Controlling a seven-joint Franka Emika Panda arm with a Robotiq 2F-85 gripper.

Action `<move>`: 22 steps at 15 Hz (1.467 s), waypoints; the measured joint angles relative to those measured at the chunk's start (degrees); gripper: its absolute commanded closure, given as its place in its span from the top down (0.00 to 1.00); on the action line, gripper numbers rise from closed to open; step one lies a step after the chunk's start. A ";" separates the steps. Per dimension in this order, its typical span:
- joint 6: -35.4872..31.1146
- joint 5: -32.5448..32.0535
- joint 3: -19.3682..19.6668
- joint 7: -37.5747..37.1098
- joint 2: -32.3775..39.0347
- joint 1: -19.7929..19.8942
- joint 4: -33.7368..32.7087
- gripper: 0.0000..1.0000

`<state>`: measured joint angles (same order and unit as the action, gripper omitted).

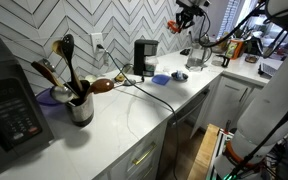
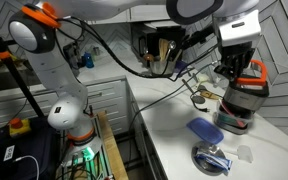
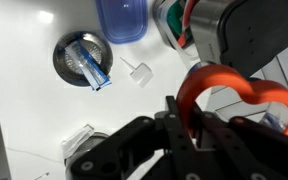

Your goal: Place the orange cookie cutter on top of the coffee machine

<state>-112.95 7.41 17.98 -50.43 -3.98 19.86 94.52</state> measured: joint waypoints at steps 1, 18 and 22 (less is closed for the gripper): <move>1.35 -0.08 -0.74 -0.13 1.85 -0.77 -2.51 0.03; 29.87 0.28 -2.85 -1.30 34.84 -1.23 -50.20 0.03; 29.90 1.26 -4.18 -2.29 38.03 0.70 -55.15 0.03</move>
<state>-83.05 8.67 13.80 -52.72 34.05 20.57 39.37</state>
